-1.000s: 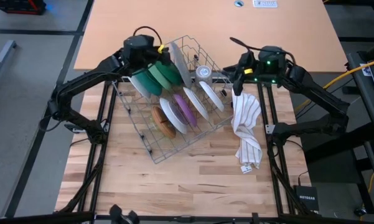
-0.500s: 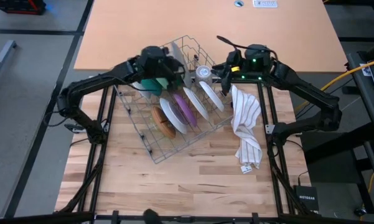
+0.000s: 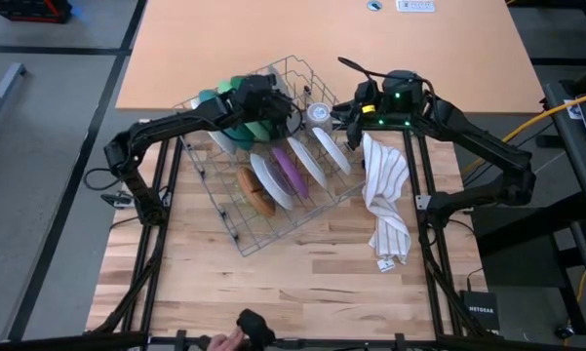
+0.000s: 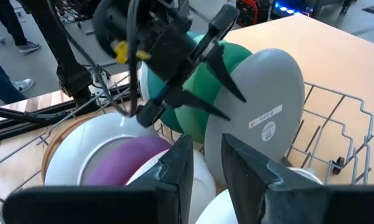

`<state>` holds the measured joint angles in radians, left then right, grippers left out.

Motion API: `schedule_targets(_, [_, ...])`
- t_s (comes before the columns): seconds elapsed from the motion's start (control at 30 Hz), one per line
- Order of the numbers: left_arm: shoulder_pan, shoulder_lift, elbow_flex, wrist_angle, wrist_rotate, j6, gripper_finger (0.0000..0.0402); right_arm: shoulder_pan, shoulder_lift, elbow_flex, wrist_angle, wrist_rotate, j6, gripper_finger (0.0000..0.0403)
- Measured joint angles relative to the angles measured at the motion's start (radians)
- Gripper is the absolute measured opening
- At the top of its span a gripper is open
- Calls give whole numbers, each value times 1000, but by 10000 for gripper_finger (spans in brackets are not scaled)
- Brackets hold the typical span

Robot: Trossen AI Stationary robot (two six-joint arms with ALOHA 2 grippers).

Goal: Sort dishes
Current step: Put the grey plate into the dish rack

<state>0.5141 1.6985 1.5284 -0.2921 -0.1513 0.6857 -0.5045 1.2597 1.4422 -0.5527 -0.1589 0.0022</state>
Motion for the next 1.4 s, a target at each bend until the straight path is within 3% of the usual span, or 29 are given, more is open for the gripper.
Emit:
schedule_targets(0.37, [93, 4, 0, 97, -15, -15, 131, 0, 0, 0, 3, 0, 0, 87])
schedule_targets(0.6, [129, -14, 0, 213, -17, -208, 131, 0, 0, 0, 4, 0, 1, 87])
schedule_targets(0.8, [127, -60, 2, 242, -13, -87, 131, 0, 0, 0, 3, 0, 1, 87])
schedule_targets(0.9, [128, -66, 2, 219, -37, -121, 131, 0, 0, 0, 4, 0, 1, 87])
schedule_targets(0.97, [124, -69, 2, 205, -69, -239, 131, 0, 0, 0, 4, 0, 1, 87])
schedule_targets(1.07, [112, -70, 2, 138, -177, -591, 131, 0, 0, 0, 4, 1, 3, 87])
schedule_targets(1.13, [119, -71, 1, 83, -190, -815, 131, 0, 0, 0, 4, 0, 26, 87])
schedule_targets(1.27, [143, -76, 1, 4, -97, -1138, 131, 0, 0, 0, 4, 0, 51, 87])
schedule_targets(1.4, [168, -75, 1, -71, -18, -1295, 131, 0, 0, 0, 3, -1, 51, 87])
